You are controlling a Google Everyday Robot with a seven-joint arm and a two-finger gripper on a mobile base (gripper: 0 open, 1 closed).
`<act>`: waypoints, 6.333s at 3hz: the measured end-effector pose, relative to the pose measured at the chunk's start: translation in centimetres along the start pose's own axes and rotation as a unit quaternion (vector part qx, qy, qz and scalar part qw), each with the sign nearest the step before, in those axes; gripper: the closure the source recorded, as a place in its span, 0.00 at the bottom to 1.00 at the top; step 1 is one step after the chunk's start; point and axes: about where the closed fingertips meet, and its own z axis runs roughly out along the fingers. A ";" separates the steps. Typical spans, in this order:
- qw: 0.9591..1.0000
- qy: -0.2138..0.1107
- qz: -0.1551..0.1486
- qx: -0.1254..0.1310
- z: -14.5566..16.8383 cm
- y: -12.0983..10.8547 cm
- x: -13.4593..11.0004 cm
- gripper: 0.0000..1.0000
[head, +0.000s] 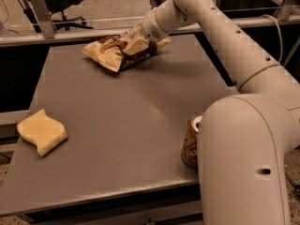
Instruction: Move brown chip bag near orange can
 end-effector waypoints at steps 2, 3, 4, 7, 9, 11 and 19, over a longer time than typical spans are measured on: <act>0.998 -0.017 -0.048 0.038 -7.7 1.8 -2.1 1.00; 0.995 0.015 -0.037 0.091 -12.6 2.9 -2.2 1.00; 0.990 0.051 0.015 0.131 -15.9 5.4 -1.3 1.00; 0.969 0.156 0.133 0.141 -20.6 14.4 7.7 1.00; 0.967 0.178 0.144 0.113 -21.5 19.0 10.4 1.00; 0.975 0.169 0.115 0.092 -23.4 21.0 9.2 1.00; 0.977 0.056 0.122 0.165 -32.1 12.4 10.7 0.00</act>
Offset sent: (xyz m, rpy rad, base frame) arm -0.0792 -0.0632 0.0968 0.0112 -0.2157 0.0120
